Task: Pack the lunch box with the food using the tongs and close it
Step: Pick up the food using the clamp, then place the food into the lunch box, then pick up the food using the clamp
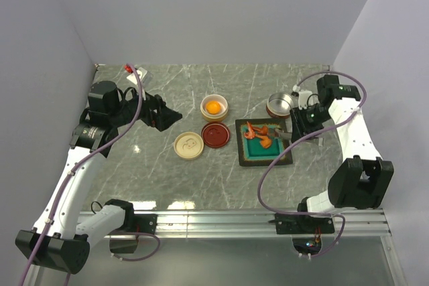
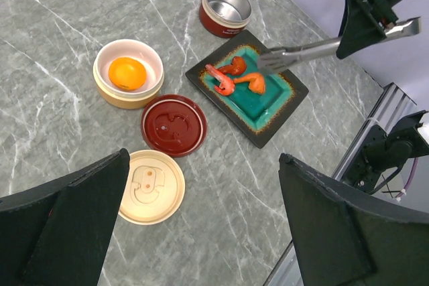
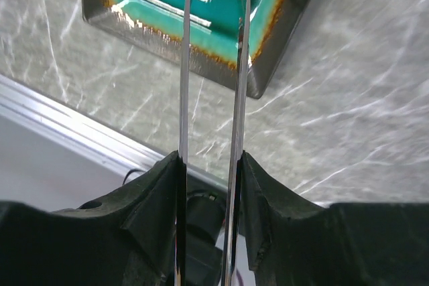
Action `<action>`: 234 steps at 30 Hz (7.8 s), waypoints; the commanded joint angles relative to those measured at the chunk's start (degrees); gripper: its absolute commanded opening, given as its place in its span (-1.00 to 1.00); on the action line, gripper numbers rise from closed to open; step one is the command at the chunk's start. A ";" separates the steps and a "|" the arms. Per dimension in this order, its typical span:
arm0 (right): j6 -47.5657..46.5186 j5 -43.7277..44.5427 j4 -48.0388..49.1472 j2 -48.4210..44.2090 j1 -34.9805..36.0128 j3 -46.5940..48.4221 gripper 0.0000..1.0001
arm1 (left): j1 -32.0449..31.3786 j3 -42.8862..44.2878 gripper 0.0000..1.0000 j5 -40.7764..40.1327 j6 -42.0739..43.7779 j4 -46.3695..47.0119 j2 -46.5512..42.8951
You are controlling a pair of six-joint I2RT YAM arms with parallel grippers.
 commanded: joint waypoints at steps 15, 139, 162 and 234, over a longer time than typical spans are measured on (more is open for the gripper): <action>2.30 0.88 5.77 -2.32 0.58 -4.06 0.02 | 0.30 -0.09 0.99 1.91 0.01 1.70 -0.68; 0.37 18.54 16.49 18.78 1.80 18.97 -0.34 | 0.21 0.61 0.99 1.91 0.18 2.14 1.61; -0.34 25.40 18.70 15.18 4.88 17.04 -0.05 | 0.30 0.61 0.99 2.00 0.27 1.88 1.17; -7.01 0.44 -4.25 5.61 8.75 5.61 -0.13 | 0.30 0.52 0.99 3.05 0.89 0.38 0.55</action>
